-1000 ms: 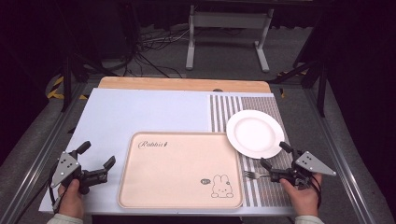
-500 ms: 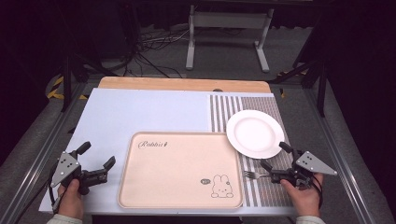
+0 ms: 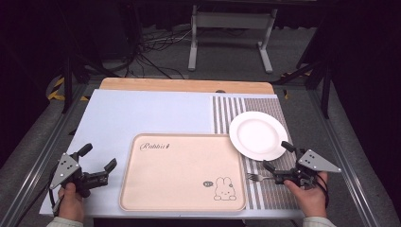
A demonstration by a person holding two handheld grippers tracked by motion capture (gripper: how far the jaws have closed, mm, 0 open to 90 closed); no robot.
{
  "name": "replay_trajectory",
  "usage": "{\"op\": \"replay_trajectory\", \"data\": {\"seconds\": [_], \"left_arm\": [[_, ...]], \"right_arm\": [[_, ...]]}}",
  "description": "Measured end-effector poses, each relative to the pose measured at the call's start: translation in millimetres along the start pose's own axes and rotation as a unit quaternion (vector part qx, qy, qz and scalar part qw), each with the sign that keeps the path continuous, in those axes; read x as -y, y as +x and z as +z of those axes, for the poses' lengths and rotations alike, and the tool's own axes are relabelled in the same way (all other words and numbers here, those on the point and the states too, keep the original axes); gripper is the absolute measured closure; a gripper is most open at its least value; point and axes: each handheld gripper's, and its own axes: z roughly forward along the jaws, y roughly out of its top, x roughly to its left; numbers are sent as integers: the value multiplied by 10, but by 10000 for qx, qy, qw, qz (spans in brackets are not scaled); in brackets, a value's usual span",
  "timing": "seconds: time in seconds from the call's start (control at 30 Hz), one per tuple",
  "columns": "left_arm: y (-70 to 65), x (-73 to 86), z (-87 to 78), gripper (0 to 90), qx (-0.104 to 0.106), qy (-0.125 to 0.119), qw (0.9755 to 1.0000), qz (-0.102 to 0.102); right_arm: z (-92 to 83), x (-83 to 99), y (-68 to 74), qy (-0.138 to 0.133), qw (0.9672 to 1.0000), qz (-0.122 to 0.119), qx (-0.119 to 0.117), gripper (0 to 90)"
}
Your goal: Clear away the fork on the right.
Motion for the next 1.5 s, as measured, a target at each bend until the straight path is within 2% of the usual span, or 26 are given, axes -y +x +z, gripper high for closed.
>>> {"op": "replay_trajectory", "data": {"seconds": [0.2, 0.27, 0.43, 0.53, 0.57, 0.6, 0.7, 0.73, 0.77, 0.8, 0.83, 0.9, 0.93, 1.0, 1.03, 1.07, 1.1, 1.13, 1.2, 1.23, 1.43, 1.5], "left_arm": [[-9, -1, 6, 3, -18, -23, 10000, 17], [-16, -1, 11, 3, 26, -6, 10000, 40], [-15, -7, 9, 3, 20, -8, 10000, 43], [-13, -8, 9, 3, 19, 2, 10000, 44], [-13, -8, 9, 3, 19, 2, 10000, 44], [-14, -9, 9, 3, 30, 20, 10000, 61], [-16, -10, 12, 3, 35, 33, 10000, 81], [-16, -10, 12, 3, 35, 33, 10000, 81], [-16, -10, 12, 3, 35, 36, 10000, 85], [-13, -10, 11, 3, 32, 30, 10000, 74], [-13, -10, 11, 2, 32, 30, 10000, 74], [-10, -11, 11, 3, 26, 25, 10000, 65], [-10, -11, 11, 2, 26, 25, 10000, 65], [-13, -10, 16, 3, 28, 40, 10000, 78], [-16, -8, 19, 3, 31, 36, 10000, 80], [-18, -10, 20, 3, 37, 39, 10000, 83], [-19, -10, 22, 3, 38, 27, 10000, 80], [-19, -10, 22, 3, 38, 18, 10000, 60], [-19, -10, 23, 3, 26, 1, 10000, 46], [-19, -10, 23, 3, 26, 1, 10000, 46], [-23, -11, 27, 3, 33, 8, 10000, 52], [-22, -11, 27, 3, 29, 2, 10000, 47]], "right_arm": [[25, -98, -22, 236, 9996, -81, -117, 17], [38, -152, -11, 399, 9988, -211, -188, 20], [68, -311, -13, 849, 9943, -522, -368, 23], [98, -393, -16, 1121, 9902, -694, -459, 26], [98, -393, -16, 1121, 9902, -694, -459, 26], [123, -451, -17, 1346, 9860, -844, -510, 28], [150, -516, -11, 1583, 9805, -1029, -548, 33], [159, -537, -9, 1637, 9790, -1070, -580, 35], [159, -537, -9, 1637, 9790, -1070, -580, 35], [177, -579, -8, 1767, 9757, -1134, -625, 37], [183, -591, -9, 1814, 9746, -1152, -637, 39], [202, -619, -13, 1976, 9702, -1228, -681, 45], [202, -619, -13, 1976, 9702, -1228, -681, 45], [219, -643, -13, 2219, 9638, -1279, -741, 51], [224, -649, -12, 2282, 9619, -1291, -777, 58], [242, -663, -6, 2443, 9564, -1358, -845, 61], [242, -663, -6, 2443, 9564, -1358, -845, 61], [255, -673, -5, 2549, 9525, -1428, -860, 61], [271, -683, -9, 2634, 9486, -1509, -895, 60], [271, -683, -9, 2634, 9486, -1509, -895, 60], [310, -714, -19, 2996, 9328, -1734, -1001, 57], [316, -717, -27, 3096, 9289, -1757, -1020, 56]]}}
